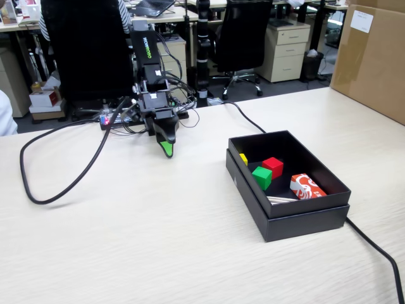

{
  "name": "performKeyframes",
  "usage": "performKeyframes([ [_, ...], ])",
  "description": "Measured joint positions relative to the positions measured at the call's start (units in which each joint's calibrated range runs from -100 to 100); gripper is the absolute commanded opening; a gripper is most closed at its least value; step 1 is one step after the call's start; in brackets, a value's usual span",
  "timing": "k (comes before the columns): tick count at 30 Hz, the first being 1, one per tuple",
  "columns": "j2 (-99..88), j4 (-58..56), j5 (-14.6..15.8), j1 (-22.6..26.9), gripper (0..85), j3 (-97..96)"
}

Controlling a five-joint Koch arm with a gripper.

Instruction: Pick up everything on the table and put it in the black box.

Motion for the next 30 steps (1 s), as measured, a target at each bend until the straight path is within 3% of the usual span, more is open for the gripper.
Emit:
performKeyframes([
  [6,-0.78,10.3,-0.39,0.93,51.9,-7.49],
  [30,-0.91,9.14,-0.44,0.63,50.4,-8.03],
])
